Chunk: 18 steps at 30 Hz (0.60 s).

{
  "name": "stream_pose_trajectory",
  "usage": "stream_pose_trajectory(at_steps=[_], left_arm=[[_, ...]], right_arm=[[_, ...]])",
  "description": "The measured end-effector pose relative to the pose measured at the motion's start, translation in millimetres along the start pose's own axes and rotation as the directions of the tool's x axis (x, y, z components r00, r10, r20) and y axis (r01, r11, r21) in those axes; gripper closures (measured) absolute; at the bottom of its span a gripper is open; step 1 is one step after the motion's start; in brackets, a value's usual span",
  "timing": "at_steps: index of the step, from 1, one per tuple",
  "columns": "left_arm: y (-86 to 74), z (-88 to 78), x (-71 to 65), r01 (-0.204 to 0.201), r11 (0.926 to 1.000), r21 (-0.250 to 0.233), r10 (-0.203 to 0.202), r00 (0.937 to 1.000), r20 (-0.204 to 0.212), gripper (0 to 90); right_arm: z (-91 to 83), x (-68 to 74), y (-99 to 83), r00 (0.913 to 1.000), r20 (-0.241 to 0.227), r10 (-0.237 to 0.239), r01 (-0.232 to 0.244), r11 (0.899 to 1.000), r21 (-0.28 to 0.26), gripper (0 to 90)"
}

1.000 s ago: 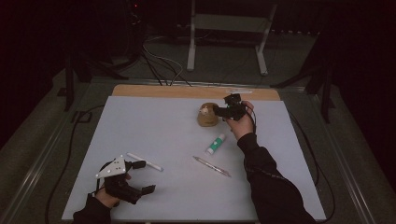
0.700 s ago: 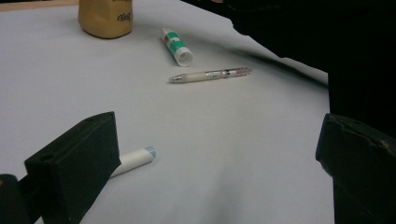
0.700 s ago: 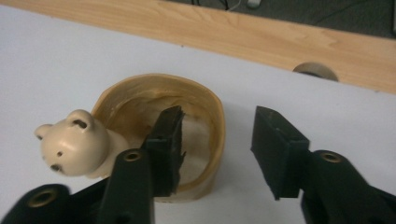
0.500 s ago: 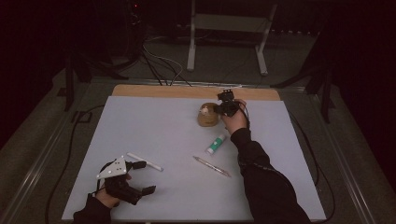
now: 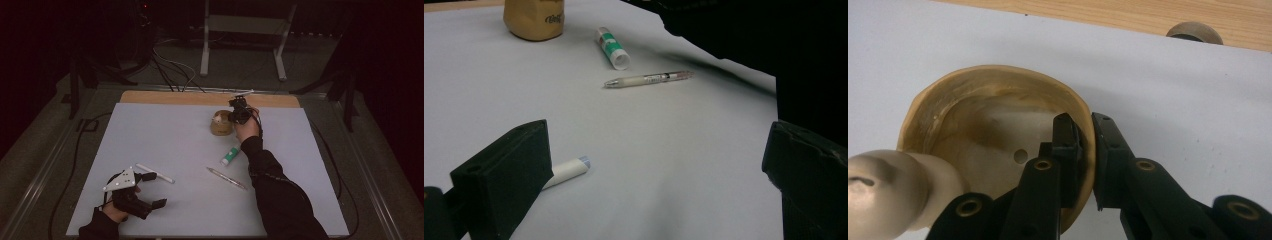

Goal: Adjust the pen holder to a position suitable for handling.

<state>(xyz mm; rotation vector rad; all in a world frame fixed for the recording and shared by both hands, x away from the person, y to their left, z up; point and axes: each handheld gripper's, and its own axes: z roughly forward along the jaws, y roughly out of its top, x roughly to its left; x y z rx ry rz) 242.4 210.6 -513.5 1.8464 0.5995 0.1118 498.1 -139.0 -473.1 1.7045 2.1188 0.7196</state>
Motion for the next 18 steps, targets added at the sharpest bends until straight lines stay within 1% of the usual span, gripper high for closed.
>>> stream_pose_trajectory(at_steps=[3, 5, 7, 9, 12, 15, 16, 18], left_arm=[[-0.2, 0.3, 0.3, 0.0, 1.0, 0.003, 0.0, 1.0, 0.001, 0.2], [-0.1, 0.5, 0.5, 0.004, 1.0, 0.001, -0.004, 1.0, 0.002, 0.2], [0.0, 0.9, 0.5, 0.004, 1.0, 0.002, -0.004, 1.0, 0.002, 0.2], [0.0, 1.3, 0.4, 0.003, 1.0, 0.005, -0.003, 1.0, 0.002, 0.2], [0.1, 1.5, 0.5, 0.003, 1.0, 0.004, -0.003, 1.0, 0.002, 0.2], [0.2, 1.4, 0.9, 0.004, 1.0, 0.004, -0.004, 1.0, 0.003, 0.2], [0.4, 1.5, 0.8, 0.004, 1.0, 0.003, -0.004, 1.0, 0.003, 0.2], [0.5, 1.9, 0.0, -0.003, 1.0, 0.005, 0.003, 1.0, 0.003, 0.2]], right_arm=[[-2.4, 4.0, -2.1, 0.9999, -0.017, -0.002, 0.003, 1.0, 0.008, 82.9], [-5.5, 10.8, -3.5, 0.9995, -0.026, -0.02, 0.021, 1.0, 0.008, 82.8], [-8.9, 17.8, -4.4, 0.9984, -0.048, -0.029, 0.03, 1.0, 0.007, 82.8], [-12.9, 26.9, -5.1, 0.9978, -0.051, -0.042, 0.042, 0.999, 0.001, 82.8], [-16.3, 41.5, -6.8, 0.9967, -0.063, -0.051, 0.052, 0.999, 0.016, 82.8], [-20.1, 60.8, -9.8, 0.9958, -0.051, -0.076, 0.077, 0.997, 0.019, 82.8], [-20.9, 66.1, -10.8, 0.9952, -0.061, -0.077, 0.078, 0.997, 0.018, 82.8], [-22.0, 76.6, -11.9, 0.9936, -0.085, -0.074, 0.077, 0.996, 0.035, 82.7]])
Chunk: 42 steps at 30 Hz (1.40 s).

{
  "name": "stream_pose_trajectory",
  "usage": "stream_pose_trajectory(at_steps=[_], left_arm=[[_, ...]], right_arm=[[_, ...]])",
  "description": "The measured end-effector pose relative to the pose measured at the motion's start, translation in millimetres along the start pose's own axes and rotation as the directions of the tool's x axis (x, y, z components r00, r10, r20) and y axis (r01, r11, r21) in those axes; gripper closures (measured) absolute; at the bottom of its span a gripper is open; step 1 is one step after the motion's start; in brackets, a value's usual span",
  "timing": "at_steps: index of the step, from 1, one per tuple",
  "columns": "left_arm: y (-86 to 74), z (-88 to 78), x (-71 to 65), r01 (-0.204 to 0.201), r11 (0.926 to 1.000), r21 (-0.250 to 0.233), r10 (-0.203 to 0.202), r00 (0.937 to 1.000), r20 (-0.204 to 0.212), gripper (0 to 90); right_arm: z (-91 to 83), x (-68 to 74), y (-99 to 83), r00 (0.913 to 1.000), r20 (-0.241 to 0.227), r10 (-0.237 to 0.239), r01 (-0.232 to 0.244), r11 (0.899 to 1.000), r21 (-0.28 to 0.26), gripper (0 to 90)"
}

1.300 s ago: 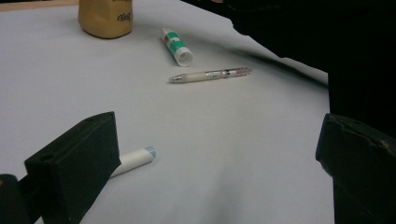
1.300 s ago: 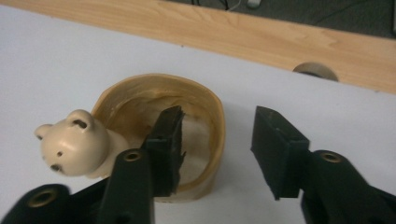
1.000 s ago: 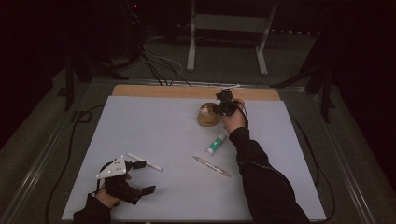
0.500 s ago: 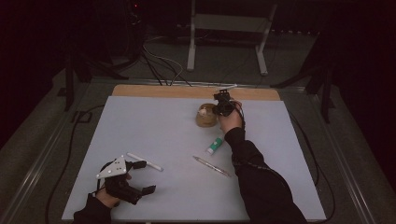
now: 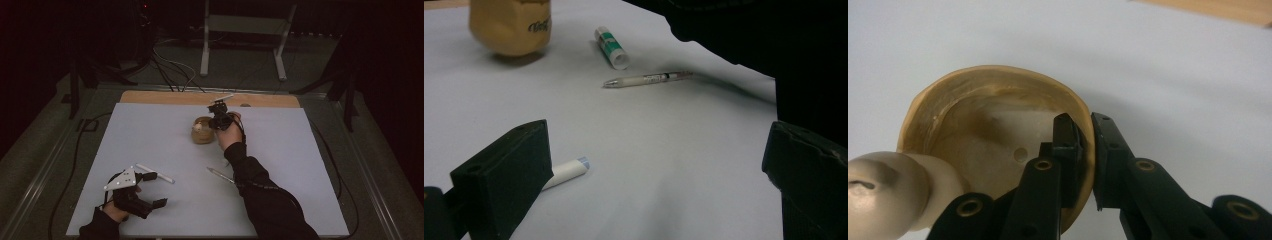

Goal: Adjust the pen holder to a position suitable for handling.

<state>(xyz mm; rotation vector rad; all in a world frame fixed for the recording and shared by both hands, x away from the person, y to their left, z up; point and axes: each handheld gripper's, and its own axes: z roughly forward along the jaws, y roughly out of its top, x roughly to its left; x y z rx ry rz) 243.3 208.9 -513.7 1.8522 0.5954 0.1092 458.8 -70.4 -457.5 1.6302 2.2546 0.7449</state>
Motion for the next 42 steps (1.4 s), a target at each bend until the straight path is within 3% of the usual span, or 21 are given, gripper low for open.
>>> stream_pose_trajectory(at_steps=[4, 6, 10, 15, 18, 19, 21, 24, 29, 34, 38, 42], left_arm=[[0.3, 1.0, -0.4, -0.001, 1.0, 0.002, 0.001, 1.0, 0.002, 0.2], [0.1, 1.1, 0.0, 0.002, 1.0, 0.004, -0.002, 1.0, 0.003, 0.2], [0.9, 1.2, 0.1, 0.002, 1.0, -0.002, -0.002, 1.0, -0.002, 0.2], [1.0, 2.5, 0.3, -0.001, 1.0, 0.003, 0.001, 1.0, 0.001, 0.2], [1.2, 2.5, 0.2, -0.001, 1.0, 0.002, 0.001, 1.0, 0.001, 0.2], [1.3, 2.4, 0.2, 0.0, 1.0, 0.0, 0.0, 1.0, 0.003, 0.2], [1.1, 2.5, 0.7, 0.001, 1.0, -0.001, -0.001, 1.0, 0.002, 0.2], [1.1, 2.9, 0.9, 0.007, 1.0, -0.003, -0.007, 1.0, 0.003, 0.2], [1.3, 2.6, 1.4, 0.006, 1.0, -0.004, -0.006, 1.0, 0.0, 0.2], [1.1, 2.9, 2.2, 0.014, 0.9999, -0.004, -0.014, 0.9999, 0.001, 0.2], [1.4, 2.3, 2.1, 0.008, 1.0, -0.003, -0.008, 1.0, 0.001, 0.2], [1.4, 2.7, 2.3, 0.012, 0.9999, -0.002, -0.012, 0.9999, 0.002, 0.2]], right_arm=[[-1.0, 19.2, -1.6, 0.9999, -0.015, 0.007, -0.007, 1.0, 0.025, 82.8], [-2.3, 29.1, -3.4, 0.9998, -0.015, -0.014, 0.014, 1.0, 0.023, 82.7], [-0.7, 43.1, -9.8, 0.9968, -0.079, -0.004, 0.007, 0.999, 0.038, 82.8], [4.0, 58.4, -21.4, 0.9984, -0.056, 0.005, -0.002, 0.998, 0.058, 81.9], [4.4, 63.9, -26.1, 0.9994, -0.033, -0.014, 0.015, 1.0, 0.027, 77.8], [2.4, 63.1, -25.9, 0.9983, -0.058, -0.009, 0.01, 1.0, 0.019, 70.5], [-4.5, 61.7, -24.0, 0.9975, -0.065, -0.029, 0.028, 1.0, -0.011, 56.7], [-13.9, 56.5, -19.9, 0.9937, -0.103, -0.043, 0.041, 0.999, -0.028, 45.8], [-21.9, 44.6, -19.5, 0.9897, -0.14, -0.031, 0.024, 0.998, -0.051, 35.0], [-33.8, 33.6, -19.0, 0.9841, -0.168, -0.057, 0.04, 0.994, -0.105, 24.6], [-41.5, 26.7, -19.3, 0.9735, -0.204, -0.103, 0.078, 0.989, -0.126, 15.9], [-50.5, 18.8, -19.9, 0.9657, -0.216, -0.144, 0.114, 0.983, -0.143, 15.2]])
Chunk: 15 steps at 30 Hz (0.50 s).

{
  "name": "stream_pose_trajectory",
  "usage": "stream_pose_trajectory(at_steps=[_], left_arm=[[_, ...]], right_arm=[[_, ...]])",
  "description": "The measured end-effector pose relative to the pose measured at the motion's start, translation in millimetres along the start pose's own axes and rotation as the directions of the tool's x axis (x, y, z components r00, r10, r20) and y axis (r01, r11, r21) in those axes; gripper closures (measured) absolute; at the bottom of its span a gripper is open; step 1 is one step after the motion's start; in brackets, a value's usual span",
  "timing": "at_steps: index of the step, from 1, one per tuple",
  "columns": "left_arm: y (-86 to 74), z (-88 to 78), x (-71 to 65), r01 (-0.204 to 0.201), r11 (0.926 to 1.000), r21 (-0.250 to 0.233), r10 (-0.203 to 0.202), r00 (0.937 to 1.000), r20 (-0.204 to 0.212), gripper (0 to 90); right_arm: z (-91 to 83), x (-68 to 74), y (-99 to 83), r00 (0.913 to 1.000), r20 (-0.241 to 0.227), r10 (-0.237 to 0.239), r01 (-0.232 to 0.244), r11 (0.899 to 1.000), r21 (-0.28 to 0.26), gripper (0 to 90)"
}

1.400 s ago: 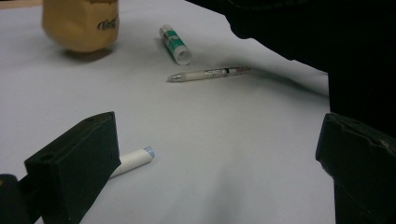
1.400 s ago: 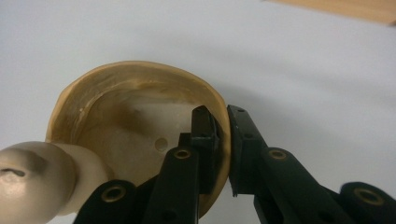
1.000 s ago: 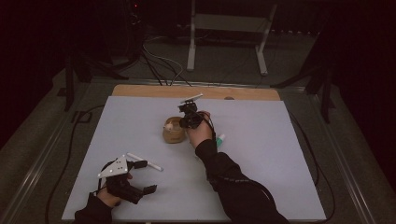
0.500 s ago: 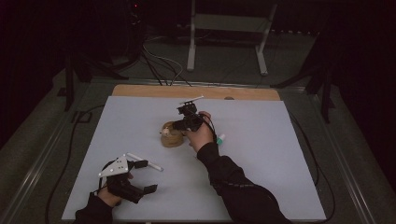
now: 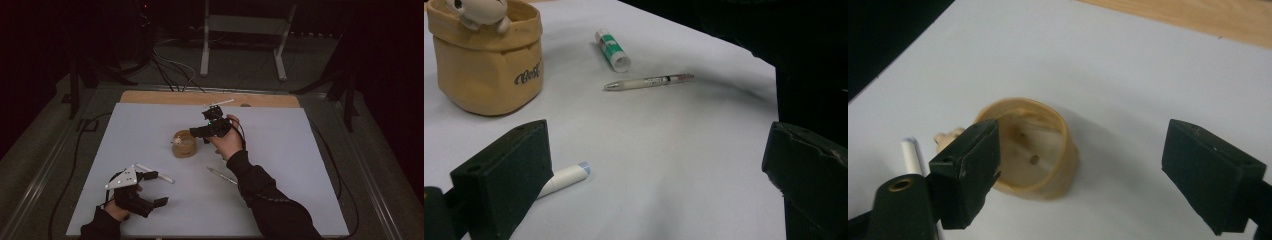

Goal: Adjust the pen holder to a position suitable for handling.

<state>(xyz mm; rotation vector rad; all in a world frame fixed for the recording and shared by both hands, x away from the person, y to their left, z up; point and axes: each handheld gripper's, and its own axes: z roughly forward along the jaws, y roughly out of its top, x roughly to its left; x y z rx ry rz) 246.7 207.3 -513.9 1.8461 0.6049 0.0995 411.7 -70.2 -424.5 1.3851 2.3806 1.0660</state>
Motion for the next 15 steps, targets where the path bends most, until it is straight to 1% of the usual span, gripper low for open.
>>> stream_pose_trajectory(at_steps=[1, 3, 4, 7, 8, 10, 11, 15], left_arm=[[-0.2, 0.1, 0.2, 0.0, 1.0, 0.002, 0.0, 1.0, 0.0, 0.2], [-0.1, 0.0, 0.1, 0.003, 1.0, 0.0, -0.003, 1.0, 0.001, 0.2], [-0.1, 0.0, 0.1, 0.005, 1.0, -0.003, -0.005, 1.0, 0.003, 0.2], [-0.1, 0.0, 0.1, 0.004, 1.0, -0.002, -0.004, 1.0, 0.003, 0.2], [0.0, -0.1, 0.1, 0.004, 1.0, -0.004, -0.004, 1.0, 0.004, 0.2], [0.0, -0.1, 0.1, 0.005, 1.0, -0.005, -0.005, 1.0, 0.002, 0.2], [-0.1, -0.1, 0.4, 0.005, 1.0, -0.003, -0.005, 1.0, 0.002, 0.2], [0.2, -0.3, 0.0, 0.007, 0.9999, -0.008, -0.007, 1.0, 0.003, 0.2]], right_arm=[[-3.1, -1.4, 0.1, 0.9997, -0.018, -0.016, 0.016, 1.0, -0.002, 14.4], [-9.2, -3.7, 0.2, 0.9989, -0.022, -0.041, 0.04, 0.999, -0.007, 13.8], [-12.1, -5.1, 0.3, 0.998, -0.033, -0.054, 0.054, 0.999, -0.011, 12.2], [-21.7, -9.1, 0.2, 0.9957, -0.052, -0.076, 0.075, 0.997, -0.018, 9.5], [-25.1, -10.8, -0.1, 0.9954, -0.048, -0.083, 0.082, 0.996, -0.02, 9.3], [-32.3, -14.0, -1.2, 0.9927, -0.063, -0.103, 0.101, 0.995, -0.025, 8.4], [-35.8, -15.6, -2.0, 0.9922, -0.062, -0.108, 0.106, 0.994, -0.03, 8.4], [-48.4, -21.6, -6.7, 0.9869, -0.089, -0.135, 0.132, 0.99, -0.044, 4.8]])
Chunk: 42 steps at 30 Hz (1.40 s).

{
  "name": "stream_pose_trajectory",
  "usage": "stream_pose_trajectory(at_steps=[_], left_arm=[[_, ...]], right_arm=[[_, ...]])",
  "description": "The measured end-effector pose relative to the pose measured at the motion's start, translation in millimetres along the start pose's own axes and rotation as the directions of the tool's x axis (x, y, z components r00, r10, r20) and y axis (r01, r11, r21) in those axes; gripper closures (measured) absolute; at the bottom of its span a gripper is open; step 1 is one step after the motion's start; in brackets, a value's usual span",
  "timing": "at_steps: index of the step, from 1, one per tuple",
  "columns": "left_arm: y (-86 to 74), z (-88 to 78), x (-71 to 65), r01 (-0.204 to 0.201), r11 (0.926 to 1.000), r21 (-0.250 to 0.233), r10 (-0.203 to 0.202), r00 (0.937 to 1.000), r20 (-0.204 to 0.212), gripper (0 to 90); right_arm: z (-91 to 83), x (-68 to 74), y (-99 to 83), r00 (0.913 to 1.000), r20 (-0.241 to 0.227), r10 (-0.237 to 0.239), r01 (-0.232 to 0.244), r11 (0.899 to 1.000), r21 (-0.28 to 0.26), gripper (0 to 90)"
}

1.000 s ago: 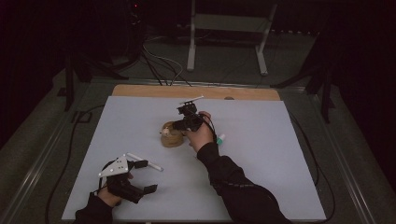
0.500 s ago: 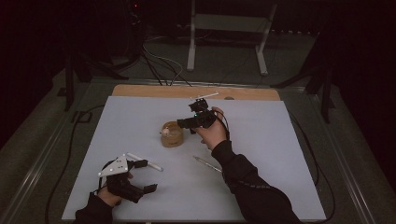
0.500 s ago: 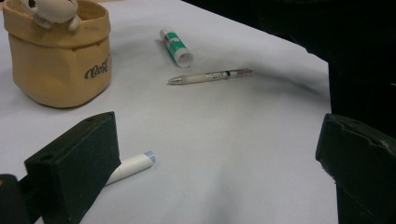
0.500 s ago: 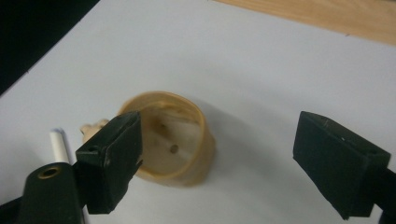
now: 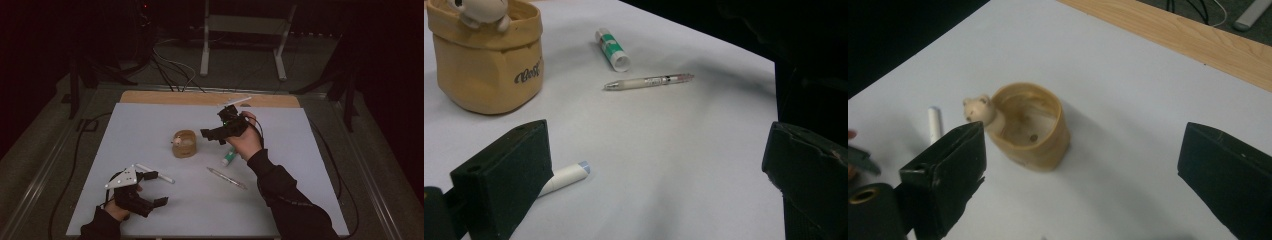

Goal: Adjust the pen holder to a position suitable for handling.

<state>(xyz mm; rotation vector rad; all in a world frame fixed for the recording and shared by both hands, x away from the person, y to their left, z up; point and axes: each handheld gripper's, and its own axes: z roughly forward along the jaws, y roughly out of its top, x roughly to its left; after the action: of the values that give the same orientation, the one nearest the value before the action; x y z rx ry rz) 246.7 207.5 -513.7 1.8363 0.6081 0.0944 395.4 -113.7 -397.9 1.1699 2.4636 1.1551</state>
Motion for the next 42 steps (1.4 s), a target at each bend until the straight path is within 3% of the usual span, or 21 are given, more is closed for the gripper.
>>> stream_pose_trajectory(at_steps=[13, 24, 29, 42], left_arm=[[0.0, 0.0, -0.4, -0.004, 1.0, 0.004, 0.004, 1.0, -0.001, 0.2], [0.0, 0.1, -0.5, -0.004, 1.0, 0.004, 0.004, 1.0, -0.002, 0.2], [0.0, -0.1, -0.8, -0.007, 1.0, 0.004, 0.007, 1.0, -0.004, 0.2], [0.3, -0.1, -1.0, -0.009, 1.0, 0.003, 0.009, 1.0, -0.003, 0.2]], right_arm=[[-25.2, 0.0, -26.4, 0.9923, -0.081, -0.094, 0.089, 0.994, -0.064, 3.7], [-34.8, -1.8, -54.8, 0.9847, -0.088, -0.15, 0.139, 0.983, -0.118, 3.8], [-40.3, -5.8, -68.0, 0.9873, -0.072, -0.141, 0.13, 0.981, -0.146, 3.0], [-47.3, -20.3, -103.9, 0.991, -0.076, -0.11, 0.1, 0.987, -0.126, 3.1]])
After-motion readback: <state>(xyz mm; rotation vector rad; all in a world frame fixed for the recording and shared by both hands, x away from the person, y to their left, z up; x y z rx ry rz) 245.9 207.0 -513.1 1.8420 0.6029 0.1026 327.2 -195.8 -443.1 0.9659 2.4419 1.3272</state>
